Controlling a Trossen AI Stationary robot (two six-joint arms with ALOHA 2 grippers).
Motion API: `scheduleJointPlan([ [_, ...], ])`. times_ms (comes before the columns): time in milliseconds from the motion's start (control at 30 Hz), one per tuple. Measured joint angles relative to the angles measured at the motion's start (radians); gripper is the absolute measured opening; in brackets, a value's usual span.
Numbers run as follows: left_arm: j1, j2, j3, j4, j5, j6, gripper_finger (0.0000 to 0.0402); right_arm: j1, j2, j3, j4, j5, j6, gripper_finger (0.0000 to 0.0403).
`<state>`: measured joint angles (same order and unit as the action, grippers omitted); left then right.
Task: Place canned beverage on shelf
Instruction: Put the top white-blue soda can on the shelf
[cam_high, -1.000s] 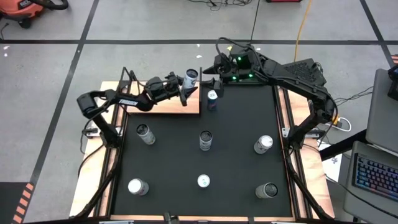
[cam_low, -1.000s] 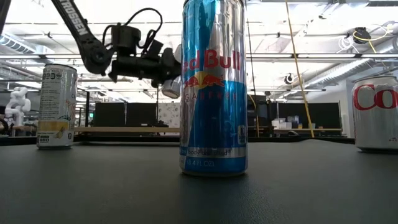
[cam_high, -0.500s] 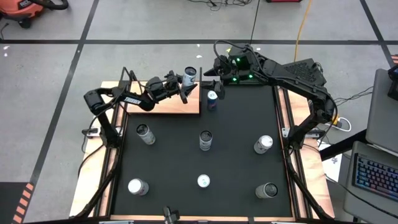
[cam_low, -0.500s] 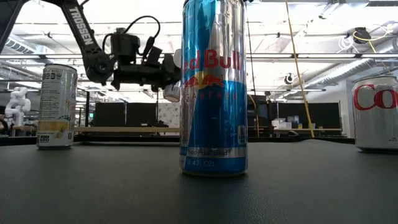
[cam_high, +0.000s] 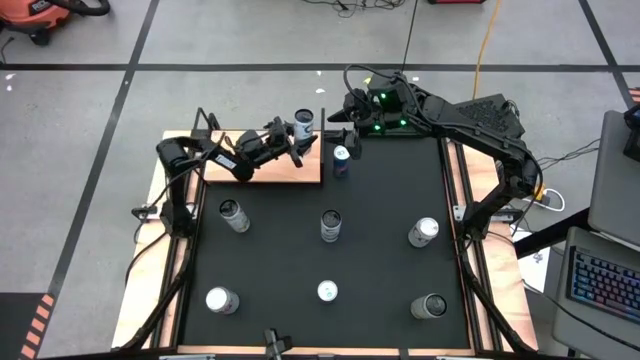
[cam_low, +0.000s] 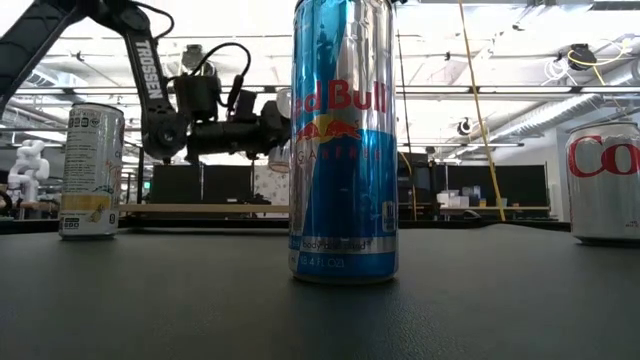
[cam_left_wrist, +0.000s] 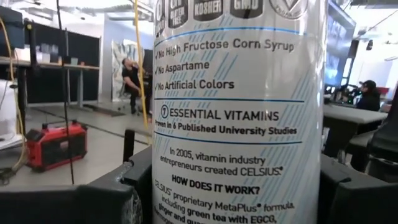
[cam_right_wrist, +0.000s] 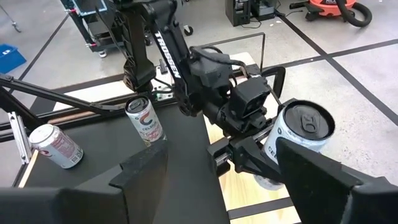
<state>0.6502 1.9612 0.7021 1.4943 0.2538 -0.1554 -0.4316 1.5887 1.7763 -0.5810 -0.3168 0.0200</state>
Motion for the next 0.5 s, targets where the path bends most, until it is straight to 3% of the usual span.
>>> scheduleJointPlan([
  [167, 0.0, 0.03, 0.0, 0.062, 0.001, -0.024, 0.0251, 0.0, 0.001, 0.0, 0.0, 0.0, 0.001, 0.0281],
  [500, 0.015, 0.041, 0.002, 0.027, 0.001, -0.03, 0.0251, 0.0, 0.001, 0.0, 0.0, 0.0, 0.002, 0.0281],
])
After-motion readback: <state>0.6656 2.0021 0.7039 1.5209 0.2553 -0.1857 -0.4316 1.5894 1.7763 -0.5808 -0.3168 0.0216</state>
